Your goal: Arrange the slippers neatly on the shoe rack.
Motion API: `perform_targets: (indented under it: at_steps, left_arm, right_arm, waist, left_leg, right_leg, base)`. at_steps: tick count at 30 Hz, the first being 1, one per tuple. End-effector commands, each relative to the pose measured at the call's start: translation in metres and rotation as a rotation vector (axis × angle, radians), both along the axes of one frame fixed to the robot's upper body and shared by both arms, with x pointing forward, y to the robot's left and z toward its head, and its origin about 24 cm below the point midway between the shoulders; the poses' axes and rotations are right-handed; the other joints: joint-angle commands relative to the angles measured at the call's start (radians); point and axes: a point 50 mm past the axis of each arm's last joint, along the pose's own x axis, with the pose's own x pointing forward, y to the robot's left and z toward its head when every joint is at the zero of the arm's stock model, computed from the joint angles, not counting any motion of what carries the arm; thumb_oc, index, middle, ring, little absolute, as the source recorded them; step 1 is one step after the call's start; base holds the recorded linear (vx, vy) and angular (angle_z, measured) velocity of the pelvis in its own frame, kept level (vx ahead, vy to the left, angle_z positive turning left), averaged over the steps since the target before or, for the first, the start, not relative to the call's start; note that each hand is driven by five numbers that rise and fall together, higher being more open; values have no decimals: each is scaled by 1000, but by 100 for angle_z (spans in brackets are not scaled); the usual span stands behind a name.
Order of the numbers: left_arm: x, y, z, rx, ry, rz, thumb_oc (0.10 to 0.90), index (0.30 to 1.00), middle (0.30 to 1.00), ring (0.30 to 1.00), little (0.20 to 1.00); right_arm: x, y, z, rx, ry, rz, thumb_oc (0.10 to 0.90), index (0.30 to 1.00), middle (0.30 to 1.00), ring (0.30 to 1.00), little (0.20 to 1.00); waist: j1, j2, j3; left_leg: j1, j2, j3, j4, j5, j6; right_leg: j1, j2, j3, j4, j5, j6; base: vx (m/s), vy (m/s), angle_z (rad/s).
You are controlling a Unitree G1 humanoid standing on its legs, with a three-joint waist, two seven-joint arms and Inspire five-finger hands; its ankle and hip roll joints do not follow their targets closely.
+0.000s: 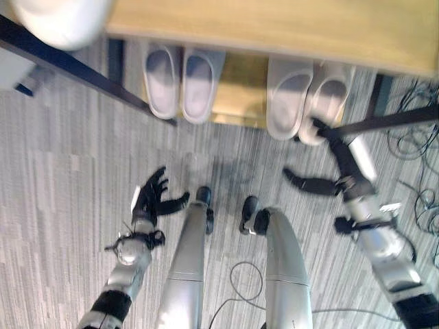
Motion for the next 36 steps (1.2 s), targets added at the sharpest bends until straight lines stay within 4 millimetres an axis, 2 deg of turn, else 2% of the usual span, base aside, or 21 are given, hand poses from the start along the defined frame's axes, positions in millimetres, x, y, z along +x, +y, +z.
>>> perform_targets:
  at_steps: [1, 2, 3, 4, 5, 6, 7, 8, 13, 14, 15, 16, 17, 18, 19, 24, 34, 36]
  left_arm:
    - [-28, 1, -23, 57, 82, -67, 800, 900, 900, 900, 900]
    - [-35, 1, -29, 88, 115, -102, 800, 900, 900, 900, 900]
    - [-35, 2, -29, 89, 115, -101, 800, 900, 900, 900, 900]
    - [-42, 1, -37, 134, 161, -134, 800, 900, 900, 900, 900]
    - [-42, 1, -38, 135, 162, -133, 800, 900, 900, 900, 900]
    - [-46, -1, -41, 173, 187, -178, 800, 900, 900, 900, 900]
    - [-47, -1, -41, 173, 187, -177, 800, 900, 900, 900, 900]
    - [-48, -3, -42, 188, 194, -204, 800, 900, 900, 900, 900]
    - [-47, -9, -44, 222, 204, -233, 800, 900, 900, 900, 900]
    - [-47, -11, -43, 222, 200, -241, 800, 900, 900, 900, 900]
    - [-47, -11, -43, 223, 199, -241, 800, 900, 900, 900, 900]
    - [-45, -11, -40, 228, 188, -243, 800, 900, 900, 900, 900]
    - [-45, -10, -40, 228, 188, -243, 800, 900, 900, 900, 900]
    - [-45, -12, -37, 219, 174, -258, 800, 900, 900, 900, 900]
    - [-46, -12, -37, 220, 175, -258, 800, 900, 900, 900, 900]
    - [-49, -18, -27, 134, 141, -289, 800, 900, 900, 900, 900]
    - [-48, -27, -5, 63, 53, -349, 800, 900, 900, 900, 900]
    - [-46, -28, 7, 39, 0, -349, 800, 900, 900, 900, 900]
  right_arm:
    - [-7, 5, -6, -89, -7, 34, 800, 900, 900, 900, 900]
    - [-11, 3, -32, -158, 104, 31, 800, 900, 900, 900, 900]
    - [-11, 4, -33, -158, 104, 32, 800, 900, 900, 900, 900]
    - [-17, -2, -63, -214, 232, 6, 800, 900, 900, 900, 900]
    - [-17, -2, -64, -214, 232, 7, 800, 900, 900, 900, 900]
    - [-24, -8, -95, -258, 367, -31, 800, 900, 900, 900, 900]
    - [-24, -8, -95, -258, 366, -30, 800, 900, 900, 900, 900]
    - [-32, -13, -122, -301, 476, -71, 800, 900, 900, 900, 900]
    - [-60, -27, -176, -329, 733, -198, 800, 900, 900, 900, 900]
    - [-67, -29, -185, -332, 785, -222, 800, 900, 900, 900, 900]
    - [-67, -29, -185, -331, 784, -222, 800, 900, 900, 900, 900]
    - [-83, -33, -201, -323, 882, -280, 800, 900, 900, 900, 900]
    - [-83, -33, -201, -323, 882, -280, 800, 900, 900, 900, 900]
    - [-99, -38, -214, -314, 973, -335, 800, 900, 900, 900, 900]
    - [-100, -37, -215, -314, 974, -334, 800, 900, 900, 900, 900]
    - [-133, -38, -235, -252, 1137, -419, 800, 900, 900, 900, 900]
    - [-144, -27, -243, -217, 1199, -411, 800, 900, 900, 900, 900]
    - [-146, -25, -245, -212, 1210, -409, 800, 900, 900, 900, 900]
  waist:
    - [-17, -10, -144]
    - [-11, -11, -163]
    - [-12, -12, -158]
    - [-6, -19, -182]
    - [-6, -19, -177]
    - [2, -24, -204]
    - [1, -25, -200]
    - [9, -25, -220]
    - [18, -26, -267]
    - [20, -27, -277]
    - [19, -27, -276]
    - [24, -22, -303]
    - [24, -22, -302]
    - [27, -19, -335]
    - [28, -19, -332]
    - [35, -11, -398]
    - [50, -15, -438]
    - [56, -19, -440]
  left_leg:
    - [24, 19, -23, -124, 43, 7]
    - [142, 23, -36, -248, 74, 11]
    - [152, 23, -36, -257, 78, 11]
    - [268, 25, -39, -375, 110, 4]
    - [279, 25, -40, -384, 114, 3]
    - [390, 28, -37, -519, 183, -5]
    - [400, 28, -37, -528, 188, -6]
    - [511, 28, -45, -633, 215, -12]
    - [716, 32, -53, -843, 284, -27]
    - [748, 33, -52, -869, 287, -32]
    - [747, 32, -54, -873, 294, -31]
    - [804, 38, -52, -935, 308, -33]
    - [806, 39, -52, -936, 309, -33]
    - [856, 41, -50, -984, 320, -34]
    - [863, 42, -50, -989, 322, -34]
    - [949, 39, -40, -1033, 320, -44]
    - [1014, 35, -24, -1033, 295, -50]
    - [1031, 33, -22, -1033, 287, -46]
  right_leg:
    - [67, 1, -22, -213, 96, 37]
    - [174, 13, -38, -319, 123, 50]
    - [184, 14, -38, -327, 127, 50]
    - [297, 22, -52, -440, 158, 66]
    - [307, 23, -53, -448, 162, 66]
    - [415, 31, -74, -581, 227, 77]
    - [424, 32, -75, -589, 232, 77]
    - [526, 43, -84, -684, 257, 87]
    - [734, 71, -86, -881, 315, 117]
    - [769, 77, -86, -913, 323, 121]
    - [770, 77, -88, -918, 329, 121]
    - [828, 81, -82, -974, 345, 132]
    - [830, 81, -82, -976, 346, 132]
    - [880, 84, -79, -1026, 358, 140]
    - [886, 84, -79, -1031, 360, 140]
    - [995, 87, -70, -1135, 389, 160]
    - [1065, 72, -66, -1135, 378, 178]
    - [1080, 69, -63, -1135, 377, 179]
  base:
    - [63, -76, 1]
    - [68, -77, 0]
    - [129, -92, 4]
    - [74, -56, 7]
    - [100, -86, 11]
    - [13, -35, 8]
    - [136, -83, 6]
    - [169, -74, 0]
    - [137, -58, 3]
    - [61, -19, 2]
    - [121, -22, 4]
    - [78, -4, 4]
    - [193, -4, 6]
    - [108, 3, 1]
    - [160, 5, 1]
    - [119, 27, -1]
    - [60, 40, 0]
    - [34, 44, 1]
